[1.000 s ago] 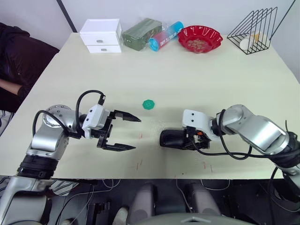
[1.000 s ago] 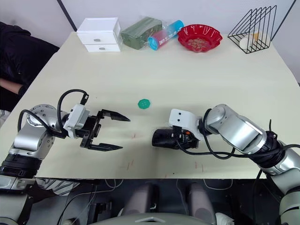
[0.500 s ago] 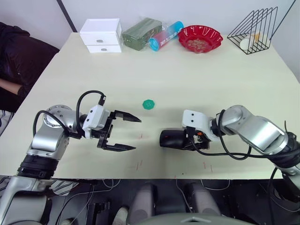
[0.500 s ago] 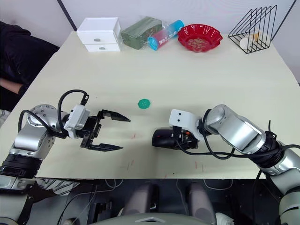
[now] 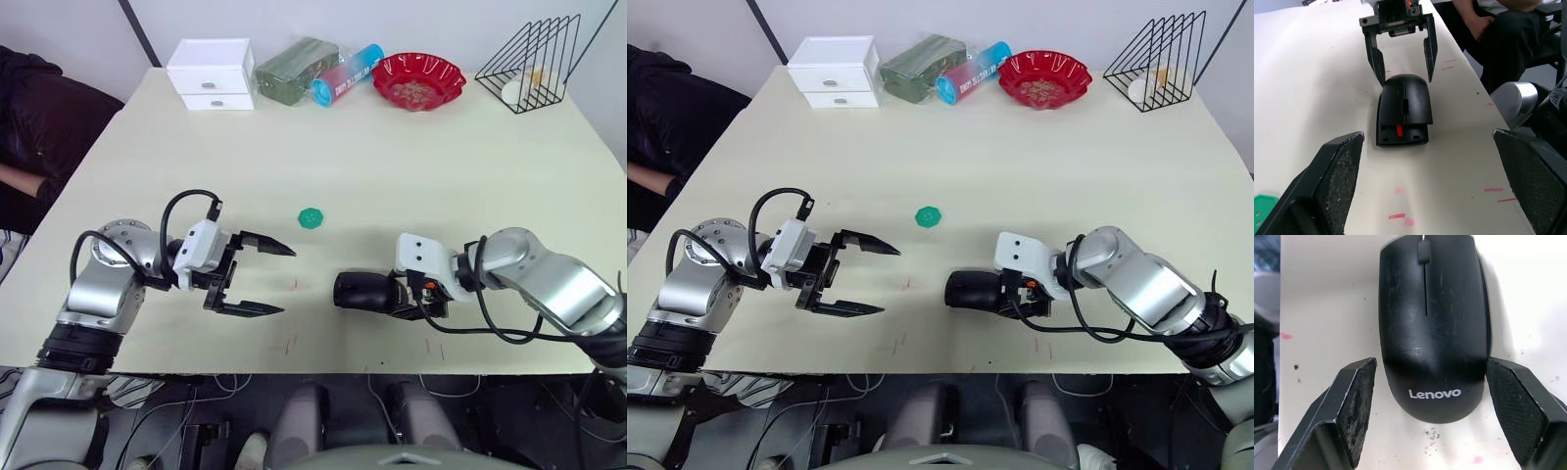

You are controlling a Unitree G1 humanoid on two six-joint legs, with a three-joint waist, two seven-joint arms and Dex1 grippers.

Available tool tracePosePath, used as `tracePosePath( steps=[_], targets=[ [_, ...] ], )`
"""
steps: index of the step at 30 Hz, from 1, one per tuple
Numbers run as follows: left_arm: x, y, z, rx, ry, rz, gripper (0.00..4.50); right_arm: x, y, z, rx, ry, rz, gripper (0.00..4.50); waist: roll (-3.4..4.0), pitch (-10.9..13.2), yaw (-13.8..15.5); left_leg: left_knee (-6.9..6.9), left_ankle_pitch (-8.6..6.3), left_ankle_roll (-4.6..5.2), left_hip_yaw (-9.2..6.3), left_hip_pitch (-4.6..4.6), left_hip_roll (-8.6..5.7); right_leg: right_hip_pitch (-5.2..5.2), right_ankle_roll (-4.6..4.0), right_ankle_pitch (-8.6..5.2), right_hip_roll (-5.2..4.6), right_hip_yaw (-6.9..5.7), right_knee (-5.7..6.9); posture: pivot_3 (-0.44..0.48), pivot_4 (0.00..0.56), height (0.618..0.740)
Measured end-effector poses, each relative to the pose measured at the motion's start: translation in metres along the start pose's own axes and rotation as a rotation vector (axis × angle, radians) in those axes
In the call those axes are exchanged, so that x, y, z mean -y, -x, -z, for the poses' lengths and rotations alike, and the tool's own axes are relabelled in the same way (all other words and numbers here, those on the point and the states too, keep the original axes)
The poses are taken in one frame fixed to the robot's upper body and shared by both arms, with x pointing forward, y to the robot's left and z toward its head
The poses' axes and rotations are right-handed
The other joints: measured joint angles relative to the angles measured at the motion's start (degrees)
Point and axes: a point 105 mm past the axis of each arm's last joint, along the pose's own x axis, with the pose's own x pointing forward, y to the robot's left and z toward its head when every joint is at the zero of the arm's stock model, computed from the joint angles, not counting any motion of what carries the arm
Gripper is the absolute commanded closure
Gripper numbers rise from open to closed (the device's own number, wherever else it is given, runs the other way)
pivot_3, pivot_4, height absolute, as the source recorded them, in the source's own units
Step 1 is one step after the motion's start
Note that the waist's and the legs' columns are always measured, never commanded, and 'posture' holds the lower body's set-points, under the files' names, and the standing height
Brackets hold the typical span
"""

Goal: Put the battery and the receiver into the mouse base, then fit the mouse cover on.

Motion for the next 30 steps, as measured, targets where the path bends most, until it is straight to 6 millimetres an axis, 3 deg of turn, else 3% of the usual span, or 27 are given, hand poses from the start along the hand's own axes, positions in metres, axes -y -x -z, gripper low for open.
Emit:
tracePosePath(
  steps=[19, 30],
  targets=[
    [0.0, 0.0, 0.0, 0.0, 0.005, 0.001, 0.0, 0.002, -0.007, 0.017, 0.111, 0.049, 0.047, 0.9, -0.02, 0.0, 0.0, 0.0, 0.0, 0.0, 0.02, 0.0, 0.0, 0.0, 0.0, 0.0, 0.01, 0.02, 0.0, 0.0, 0.15, 0.74],
    [-0.001, 0.0, -0.001, 0.0, 0.001, 0.0, 0.0, 0.004, -0.002, 0.018, 0.133, 0.05, 0.062, 0.9, -0.02, 0.0, 0.1, 0.0, 0.0, 0.0, 0.02, 0.0, 0.0, 0.01, 0.0, 0.0, 0.01, 0.02, 0.0, 0.0, 0.15, 0.74]
  ],
)
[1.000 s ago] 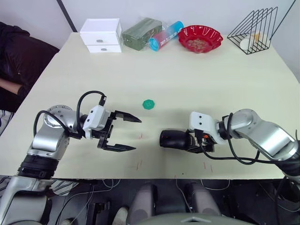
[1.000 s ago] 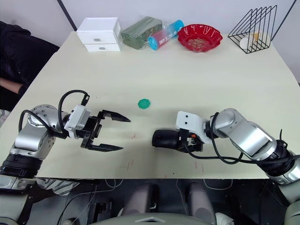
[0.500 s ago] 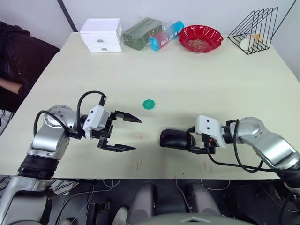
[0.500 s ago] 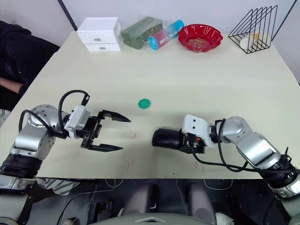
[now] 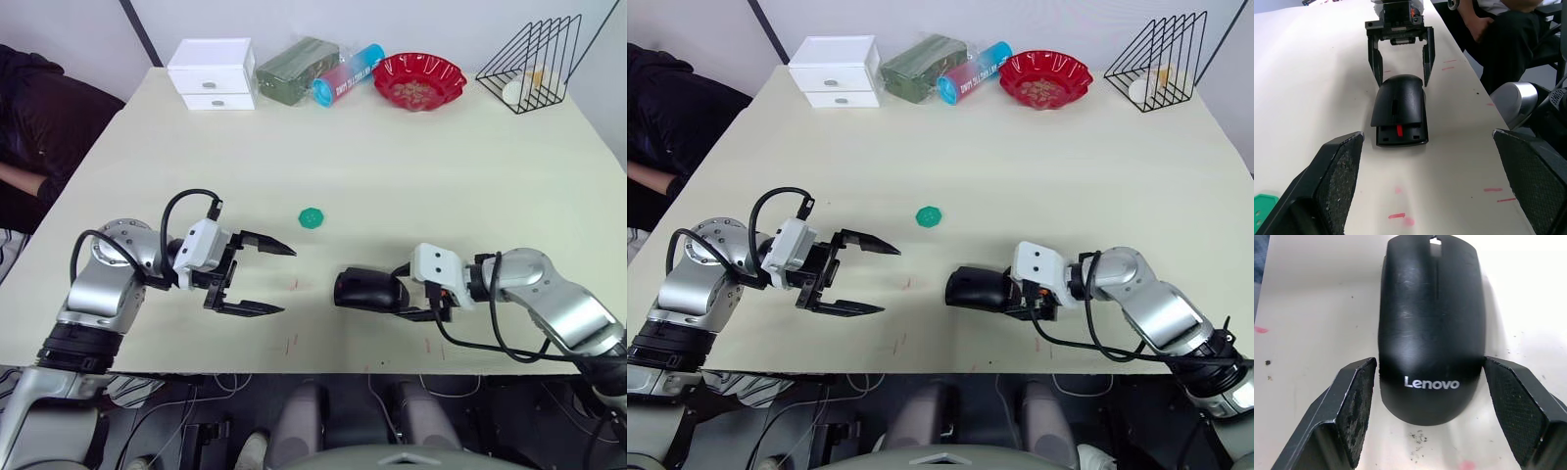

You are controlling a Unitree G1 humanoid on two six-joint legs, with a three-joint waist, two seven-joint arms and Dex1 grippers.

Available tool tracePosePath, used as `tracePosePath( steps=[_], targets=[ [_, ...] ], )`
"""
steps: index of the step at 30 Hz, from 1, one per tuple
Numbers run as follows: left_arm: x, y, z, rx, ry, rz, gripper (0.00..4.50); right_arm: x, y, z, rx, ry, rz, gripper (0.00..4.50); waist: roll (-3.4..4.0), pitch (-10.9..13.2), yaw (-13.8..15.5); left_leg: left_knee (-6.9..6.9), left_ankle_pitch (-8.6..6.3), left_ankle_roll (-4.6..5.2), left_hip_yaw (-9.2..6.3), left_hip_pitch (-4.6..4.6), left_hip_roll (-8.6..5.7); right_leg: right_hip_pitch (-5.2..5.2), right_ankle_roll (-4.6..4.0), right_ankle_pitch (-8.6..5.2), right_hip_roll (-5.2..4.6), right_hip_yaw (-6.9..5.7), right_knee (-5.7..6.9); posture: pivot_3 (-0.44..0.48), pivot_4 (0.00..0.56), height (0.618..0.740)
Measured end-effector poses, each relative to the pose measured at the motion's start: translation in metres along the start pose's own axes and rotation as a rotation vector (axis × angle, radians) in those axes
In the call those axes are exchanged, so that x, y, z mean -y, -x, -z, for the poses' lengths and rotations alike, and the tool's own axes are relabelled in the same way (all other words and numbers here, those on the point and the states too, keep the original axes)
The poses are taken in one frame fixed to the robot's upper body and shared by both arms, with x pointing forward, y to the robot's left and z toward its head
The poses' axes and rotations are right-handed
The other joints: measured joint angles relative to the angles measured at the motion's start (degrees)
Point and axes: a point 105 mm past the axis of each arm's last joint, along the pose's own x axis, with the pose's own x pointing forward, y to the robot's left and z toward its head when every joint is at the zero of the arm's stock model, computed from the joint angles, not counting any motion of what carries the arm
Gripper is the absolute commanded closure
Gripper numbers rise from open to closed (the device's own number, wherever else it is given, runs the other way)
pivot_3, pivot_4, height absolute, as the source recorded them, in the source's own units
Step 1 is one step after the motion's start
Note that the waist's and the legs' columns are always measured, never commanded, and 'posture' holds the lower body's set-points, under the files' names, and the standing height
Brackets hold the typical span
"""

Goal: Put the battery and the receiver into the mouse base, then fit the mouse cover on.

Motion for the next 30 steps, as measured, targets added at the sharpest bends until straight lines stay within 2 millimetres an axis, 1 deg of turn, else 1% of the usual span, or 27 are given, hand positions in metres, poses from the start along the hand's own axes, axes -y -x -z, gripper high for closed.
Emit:
tracePosePath(
  steps=[9, 13, 15, 16, 17, 25, 28, 30],
  targets=[
    [0.0, 0.0, 0.0, 0.0, -0.003, 0.0, 0.0, -0.001, -0.001, -0.002, 0.021, -0.007, -0.003, 0.9, 0.0, 0.0, 0.0, 0.0, 0.0, 0.0, 0.0, 0.0, 0.0, 0.0, 0.0, 0.0, 0.0, 0.0, 0.0, 0.0, 0.15, 0.74],
    [-0.001, 0.0, -0.001, 0.0, -0.005, 0.002, 0.0, -0.002, -0.002, 0.002, 0.018, -0.027, -0.007, 0.9, 0.0, 0.0, 0.0, 0.0, 0.0, 0.0, 0.0, 0.0, 0.0, 0.0, 0.0, 0.0, 0.0, 0.0, 0.0, 0.0, 0.15, 0.74],
    [-0.001, 0.0, -0.001, 0.0, -0.005, 0.002, 0.0, -0.002, -0.002, 0.005, 0.014, -0.036, -0.01, 1.42, 0.0, 0.0, 0.0, 0.0, 0.0, 0.0, 0.0, 0.0, 0.0, 0.0, 0.0, 0.0, 0.0, 0.0, 0.0, 0.0, 0.15, 0.74],
    [-0.001, 0.0, 0.0, 0.0, -0.005, 0.002, 0.0, -0.002, -0.002, 0.005, 0.014, -0.036, -0.011, 1.85, 0.0, 0.0, 0.0, 0.0, 0.0, 0.0, 0.0, 0.0, 0.0, 0.0, 0.0, 0.0, 0.0, 0.0, 0.0, 0.0, 0.15, 0.74],
    [0.0, -0.001, 0.0, 0.0, -0.005, 0.003, 0.0, -0.002, -0.002, 0.005, 0.014, -0.035, -0.011, 2.11, 0.0, 0.0, 0.0, 0.0, 0.0, 0.0, 0.0, 0.0, 0.0, 0.0, 0.0, 0.0, 0.0, 0.0, 0.0, 0.0, 0.15, 0.74],
    [0.0, -0.001, 0.0, 0.0, -0.008, 0.003, 0.0, -0.003, -0.001, 0.003, 0.017, -0.038, -0.012, 2.13, 0.0, 0.0, 0.0, 0.0, 0.0, 0.0, 0.0, 0.0, 0.0, 0.0, 0.0, 0.0, 0.0, 0.0, 0.0, 0.0, 0.15, 0.74],
    [0.0, 0.0, 0.0, -0.001, -0.007, 0.003, 0.0, -0.001, 0.004, -0.002, 0.014, -0.026, -0.007, 2.13, 0.0, 0.0, 0.0, 0.0, 0.0, 0.0, 0.0, 0.0, 0.0, 0.0, 0.0, 0.0, 0.0, 0.0, 0.0, 0.0, 0.15, 0.74],
    [-0.001, 0.0, 0.001, -0.001, -0.002, -0.001, 0.0, 0.002, 0.007, -0.01, 0.0, -0.008, 0.0, 2.13, 0.0, 0.0, 0.0, 0.0, 0.0, 0.0, -0.01, 0.01, 0.0, 0.0, 0.0, 0.0, 0.0, 0.0, 0.02, 0.0, 0.15, 0.74]
  ],
)
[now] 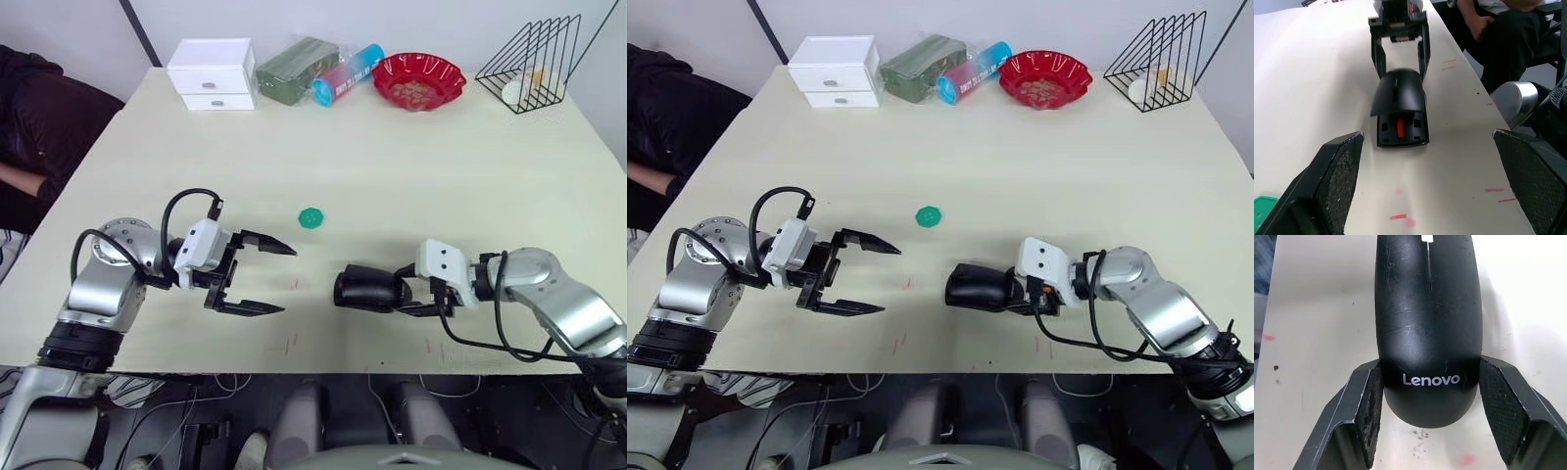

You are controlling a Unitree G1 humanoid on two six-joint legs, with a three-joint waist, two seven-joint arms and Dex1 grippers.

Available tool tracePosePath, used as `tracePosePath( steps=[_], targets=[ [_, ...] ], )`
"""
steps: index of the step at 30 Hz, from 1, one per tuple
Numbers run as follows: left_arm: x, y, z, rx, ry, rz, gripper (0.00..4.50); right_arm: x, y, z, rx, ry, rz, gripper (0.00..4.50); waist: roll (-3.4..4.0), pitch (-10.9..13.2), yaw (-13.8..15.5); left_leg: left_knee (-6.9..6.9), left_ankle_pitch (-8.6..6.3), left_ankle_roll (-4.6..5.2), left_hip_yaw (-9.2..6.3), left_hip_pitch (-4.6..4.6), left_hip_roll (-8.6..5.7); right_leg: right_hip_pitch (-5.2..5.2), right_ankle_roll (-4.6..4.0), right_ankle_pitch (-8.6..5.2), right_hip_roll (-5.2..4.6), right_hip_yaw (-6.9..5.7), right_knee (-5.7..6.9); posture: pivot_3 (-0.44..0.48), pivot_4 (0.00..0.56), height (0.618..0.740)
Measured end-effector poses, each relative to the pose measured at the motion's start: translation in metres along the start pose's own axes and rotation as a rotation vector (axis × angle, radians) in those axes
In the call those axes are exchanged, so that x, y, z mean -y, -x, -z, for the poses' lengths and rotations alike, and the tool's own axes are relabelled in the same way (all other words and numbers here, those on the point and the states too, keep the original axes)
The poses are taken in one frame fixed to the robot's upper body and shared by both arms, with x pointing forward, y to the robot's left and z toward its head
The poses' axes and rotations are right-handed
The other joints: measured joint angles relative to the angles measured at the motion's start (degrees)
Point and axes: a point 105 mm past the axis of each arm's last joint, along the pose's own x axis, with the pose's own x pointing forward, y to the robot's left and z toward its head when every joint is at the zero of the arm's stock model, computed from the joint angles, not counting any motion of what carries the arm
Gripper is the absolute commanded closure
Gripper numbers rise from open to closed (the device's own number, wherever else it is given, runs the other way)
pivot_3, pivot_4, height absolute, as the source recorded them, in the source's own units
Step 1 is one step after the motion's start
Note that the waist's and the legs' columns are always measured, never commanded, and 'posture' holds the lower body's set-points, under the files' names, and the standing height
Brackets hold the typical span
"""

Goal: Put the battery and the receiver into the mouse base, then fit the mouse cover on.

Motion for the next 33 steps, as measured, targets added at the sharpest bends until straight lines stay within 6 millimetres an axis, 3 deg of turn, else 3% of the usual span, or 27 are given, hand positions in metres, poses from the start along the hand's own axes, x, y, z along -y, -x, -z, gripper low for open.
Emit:
tracePosePath(
  steps=[6, 10, 19, 24, 33],
  targets=[
    [0.0, 0.0, 0.001, -0.001, 0.004, 0.001, 0.0, 0.002, 0.006, -0.023, -0.078, 0.055, 0.014, 2.13, 0.01, 0.0, 0.0, 0.0, 0.0, 0.0, -0.01, 0.0, 0.0, -0.01, -0.01, 0.0, 0.0, 0.0, 0.03, 0.0, 0.15, 0.74],
    [0.0, -0.001, 0.002, -0.001, 0.007, 0.004, 0.0, 0.002, 0.013, -0.029, -0.218, 0.074, -0.009, 2.13, 0.03, 0.0, 0.0, 0.0, 0.0, 0.0, -0.02, 0.0, 0.0, -0.02, -0.01, -0.01, -0.01, -0.01, 0.03, 0.0, 0.15, 0.74],
    [0.0, -0.001, 0.002, -0.001, 0.002, 0.006, 0.0, 0.002, 0.007, -0.043, -0.341, 0.057, -0.016, 2.13, 0.03, 0.0, -0.2, 0.0, 0.0, 0.0, 0.02, 0.01, 0.01, -0.09, -0.02, -0.01, -0.01, 0.04, 0.12, 0.0, 0.15, 0.74],
    [0.0, -0.001, 0.002, -0.001, 0.003, 0.007, 0.0, -0.001, -0.001, -0.033, -0.432, -0.003, -0.019, 2.13, 0.03, 0.0, 0.0, 0.0, 0.0, 0.0, 0.03, -0.02, 0.0, -0.09, -0.02, -0.01, -0.04, 0.02, 0.1, 0.0, 0.15, 0.74],
    [0.0, -0.001, 0.002, -0.001, 0.003, 0.007, 0.0, -0.001, -0.009, -0.034, -0.46, -0.024, 0.001, 2.13, 0.03, 0.0, -0.1, 0.0, 0.0, 0.0, 0.02, -0.02, 0.0, -0.1, -0.02, -0.01, -0.04, 0.01, 0.13, 0.0, 0.15, 0.74]
  ],
)
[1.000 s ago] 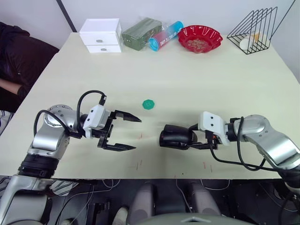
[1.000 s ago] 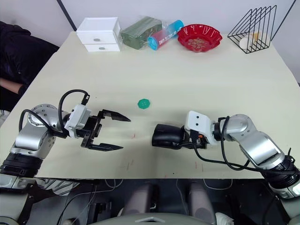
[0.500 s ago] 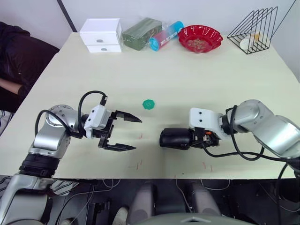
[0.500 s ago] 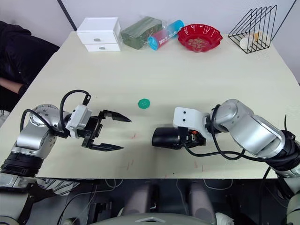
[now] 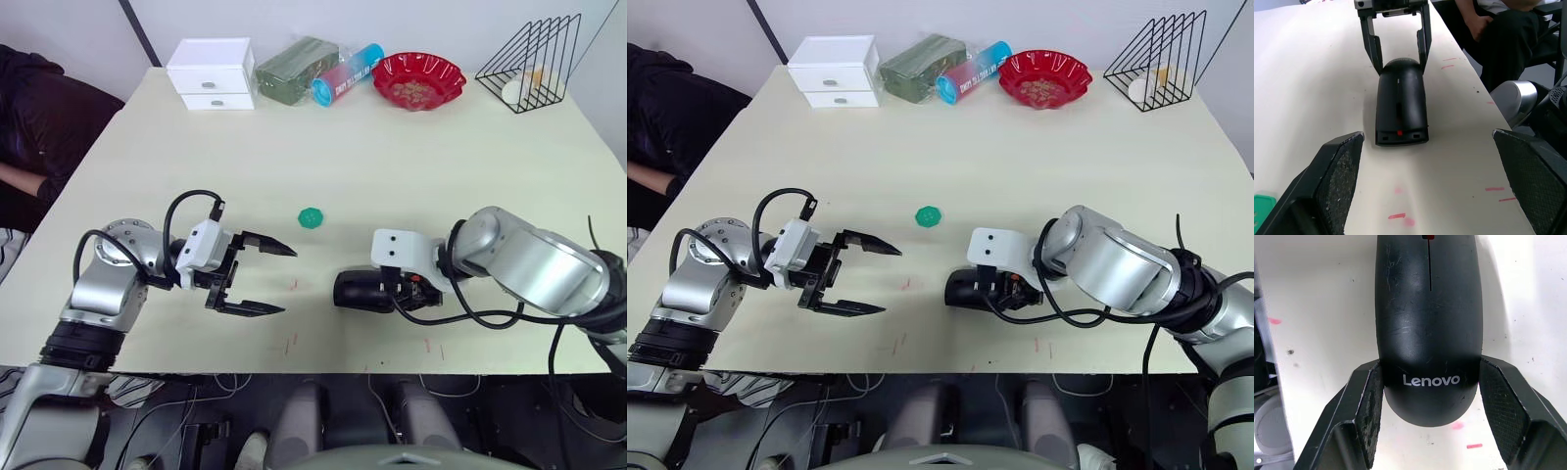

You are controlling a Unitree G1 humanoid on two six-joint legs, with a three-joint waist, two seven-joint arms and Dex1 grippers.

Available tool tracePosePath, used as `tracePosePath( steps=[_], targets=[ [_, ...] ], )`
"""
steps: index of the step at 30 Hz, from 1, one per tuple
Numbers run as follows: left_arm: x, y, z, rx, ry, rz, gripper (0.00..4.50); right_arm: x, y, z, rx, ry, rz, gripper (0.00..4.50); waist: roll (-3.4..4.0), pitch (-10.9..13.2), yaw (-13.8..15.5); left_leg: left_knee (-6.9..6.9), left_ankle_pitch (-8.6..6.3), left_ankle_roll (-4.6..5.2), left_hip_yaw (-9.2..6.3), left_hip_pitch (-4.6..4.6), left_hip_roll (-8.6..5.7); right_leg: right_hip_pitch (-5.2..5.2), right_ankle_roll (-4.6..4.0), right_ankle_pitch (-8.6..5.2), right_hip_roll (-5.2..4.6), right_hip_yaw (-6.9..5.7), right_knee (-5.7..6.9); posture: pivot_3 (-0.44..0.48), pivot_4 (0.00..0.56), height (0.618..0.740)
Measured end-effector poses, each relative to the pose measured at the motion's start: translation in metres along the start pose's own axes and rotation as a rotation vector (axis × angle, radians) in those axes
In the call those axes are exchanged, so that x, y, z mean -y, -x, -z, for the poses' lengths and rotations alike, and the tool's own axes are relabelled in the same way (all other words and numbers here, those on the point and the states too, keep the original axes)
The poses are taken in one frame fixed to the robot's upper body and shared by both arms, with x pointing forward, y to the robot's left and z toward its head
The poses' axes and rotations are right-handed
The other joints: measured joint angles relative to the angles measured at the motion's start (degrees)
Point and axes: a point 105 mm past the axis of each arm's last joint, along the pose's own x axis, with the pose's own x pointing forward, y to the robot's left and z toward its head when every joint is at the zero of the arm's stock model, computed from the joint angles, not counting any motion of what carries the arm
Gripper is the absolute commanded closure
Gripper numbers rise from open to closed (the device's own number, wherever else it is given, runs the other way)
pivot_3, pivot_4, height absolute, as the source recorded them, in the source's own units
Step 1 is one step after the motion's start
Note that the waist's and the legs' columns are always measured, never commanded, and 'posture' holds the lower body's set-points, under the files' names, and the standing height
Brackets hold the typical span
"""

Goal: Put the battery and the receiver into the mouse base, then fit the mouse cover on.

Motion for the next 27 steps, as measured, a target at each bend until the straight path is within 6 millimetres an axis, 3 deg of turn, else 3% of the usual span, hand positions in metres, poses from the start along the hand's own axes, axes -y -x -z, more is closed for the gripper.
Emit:
tracePosePath(
  steps=[27],
  targets=[
    [0.002, 0.0, 0.002, -0.001, 0.012, 0.001, 0.0, -0.002, -0.013, -0.007, -0.011, -0.006, -0.012, 2.13, 0.0, 0.0, -0.1, 0.0, 0.0, 0.0, -0.01, 0.0, 0.0, -0.01, 0.0, 0.0, 0.01, -0.01, 0.01, 0.0, 0.15, 0.74]
  ],
)
